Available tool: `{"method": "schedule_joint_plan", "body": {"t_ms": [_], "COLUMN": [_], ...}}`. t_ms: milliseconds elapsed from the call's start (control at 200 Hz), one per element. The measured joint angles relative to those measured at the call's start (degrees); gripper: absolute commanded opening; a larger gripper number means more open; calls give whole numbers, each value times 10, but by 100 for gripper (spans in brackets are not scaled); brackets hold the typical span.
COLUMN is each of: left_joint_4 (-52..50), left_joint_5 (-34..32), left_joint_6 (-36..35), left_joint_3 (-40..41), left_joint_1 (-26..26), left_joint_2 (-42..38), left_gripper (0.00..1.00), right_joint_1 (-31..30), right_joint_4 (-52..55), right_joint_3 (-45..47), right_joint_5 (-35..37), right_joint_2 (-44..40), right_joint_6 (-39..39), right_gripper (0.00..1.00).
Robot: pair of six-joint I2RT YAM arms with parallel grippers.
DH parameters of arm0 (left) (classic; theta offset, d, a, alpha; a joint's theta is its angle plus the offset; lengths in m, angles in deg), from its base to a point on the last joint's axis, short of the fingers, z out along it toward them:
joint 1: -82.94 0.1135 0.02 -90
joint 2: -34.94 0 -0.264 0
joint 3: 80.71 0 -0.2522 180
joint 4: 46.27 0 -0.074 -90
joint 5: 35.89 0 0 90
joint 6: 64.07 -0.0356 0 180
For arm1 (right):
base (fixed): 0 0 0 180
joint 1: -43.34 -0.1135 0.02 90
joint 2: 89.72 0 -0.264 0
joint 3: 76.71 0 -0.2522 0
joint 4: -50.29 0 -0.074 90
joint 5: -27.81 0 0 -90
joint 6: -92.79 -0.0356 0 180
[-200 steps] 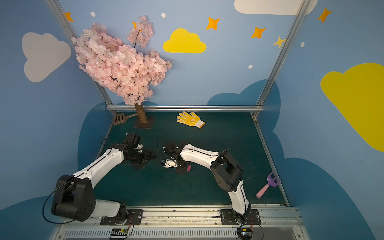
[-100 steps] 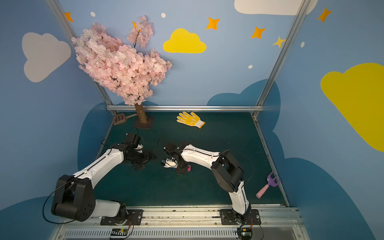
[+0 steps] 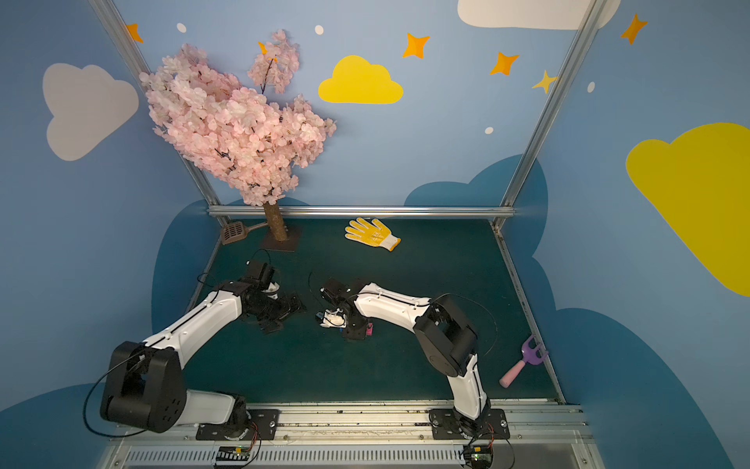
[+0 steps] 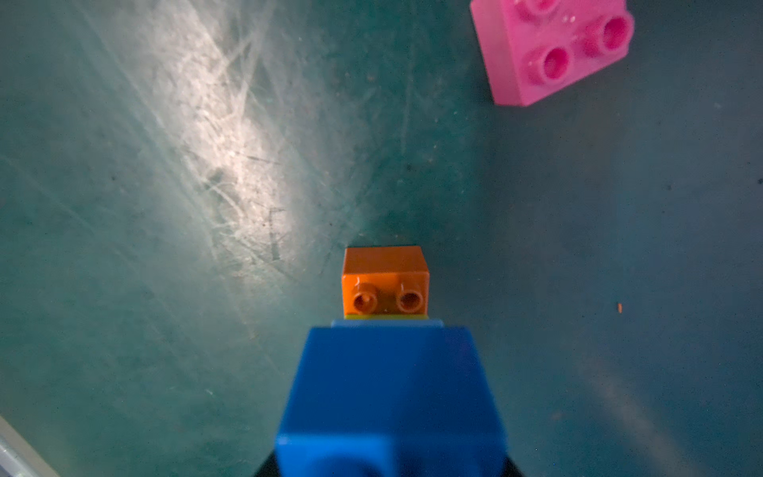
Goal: Assemble the letter y with lego
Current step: Assemble the lego brick with the lego brick, then pick up the lego brick from the center of the board.
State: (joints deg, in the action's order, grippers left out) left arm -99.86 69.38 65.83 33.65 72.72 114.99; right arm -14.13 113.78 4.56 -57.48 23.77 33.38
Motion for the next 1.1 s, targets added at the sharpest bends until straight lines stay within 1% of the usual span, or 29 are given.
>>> {"method": "schedule_joint_plan", "body": {"t_ms": [736,961,1096], "left_joint_4": [1,1,1], "left_joint_5": [4,4,4], "left_joint_6": [0,0,0], "left_joint_3": [0,0,0], "left_joint_1": [0,0,0], "left_joint_2": [0,0,0], "left_gripper": [93,93,93], "right_joint_1": [0,0,0], "right_joint_4": [4,5,9], "right_joint_3": [-4,-4,-9], "right_joint_5": [0,0,-1], "right_joint_2": [2,2,4], "right_joint_6": [1,1,2], "right_gripper": [0,18,26]}}
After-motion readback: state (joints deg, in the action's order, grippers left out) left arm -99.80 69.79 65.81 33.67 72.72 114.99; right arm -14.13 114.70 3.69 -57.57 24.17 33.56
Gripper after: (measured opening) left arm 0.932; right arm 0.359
